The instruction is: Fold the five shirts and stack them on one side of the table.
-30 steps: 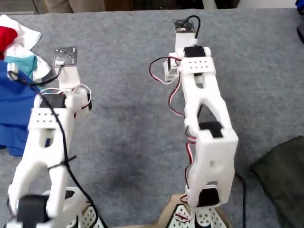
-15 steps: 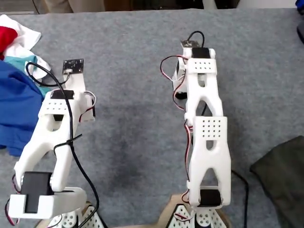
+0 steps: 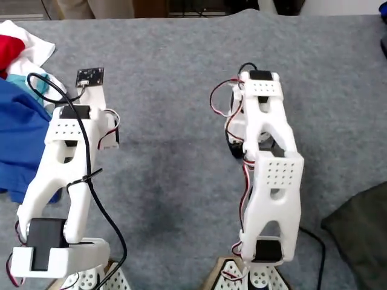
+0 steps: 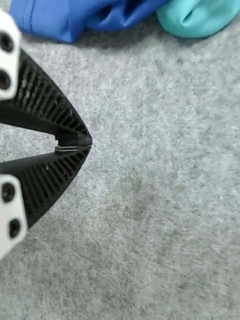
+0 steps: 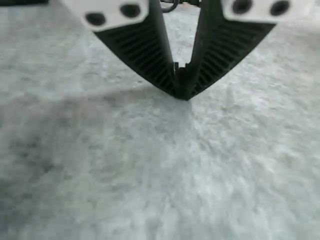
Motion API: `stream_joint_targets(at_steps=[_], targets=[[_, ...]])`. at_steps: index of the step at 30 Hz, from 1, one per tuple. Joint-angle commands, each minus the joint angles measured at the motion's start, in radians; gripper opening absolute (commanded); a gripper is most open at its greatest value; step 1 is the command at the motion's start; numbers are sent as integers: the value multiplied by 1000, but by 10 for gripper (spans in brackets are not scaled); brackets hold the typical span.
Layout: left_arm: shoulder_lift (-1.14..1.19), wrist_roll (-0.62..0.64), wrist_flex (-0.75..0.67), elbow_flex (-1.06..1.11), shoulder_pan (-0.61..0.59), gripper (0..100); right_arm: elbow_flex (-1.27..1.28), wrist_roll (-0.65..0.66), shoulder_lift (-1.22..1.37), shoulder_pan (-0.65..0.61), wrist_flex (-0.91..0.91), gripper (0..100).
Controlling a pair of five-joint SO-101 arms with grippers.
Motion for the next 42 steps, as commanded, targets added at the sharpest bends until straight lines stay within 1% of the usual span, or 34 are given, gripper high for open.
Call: stream_joint_targets(at_steps=[1, 6, 10, 14, 18, 20, 22, 24, 27, 29, 34, 36, 42], targets=[[-5, 3, 2, -51, -3, 20, -59, 11, -128, 12, -28, 5], [-5, 6, 5, -58, -25, 20, -291, 14, -170, 1, -32, 5], [-35, 8, 34, -149, -112, 20, -493, 94, -189, -48, 41, 5], [-101, 8, 74, -347, -264, 20, -633, 167, -251, -107, 46, 6], [-119, 6, 89, -500, -420, 21, -667, 229, -315, -196, 44, 16], [-117, 5, 84, -529, -502, 21, -656, 203, -325, -252, 46, 62], [-114, 5, 83, -537, -572, 28, -642, 169, -326, -309, 44, 139], [-96, 5, 83, -545, -646, 71, -628, 152, -323, -372, 43, 196], [-47, 9, 43, -537, -753, 136, -624, 127, -302, -475, 35, 205], [10, 6, -3, -535, -801, 138, -638, 114, -285, -529, 26, 194], [173, 5, -35, -545, -807, 138, -668, 98, -236, -607, 15, 181], [240, 5, -43, -546, -783, 138, -673, 98, -211, -613, 15, 182], [452, 3, -166, -546, -755, 138, -673, 98, -151, -611, 21, 182]])
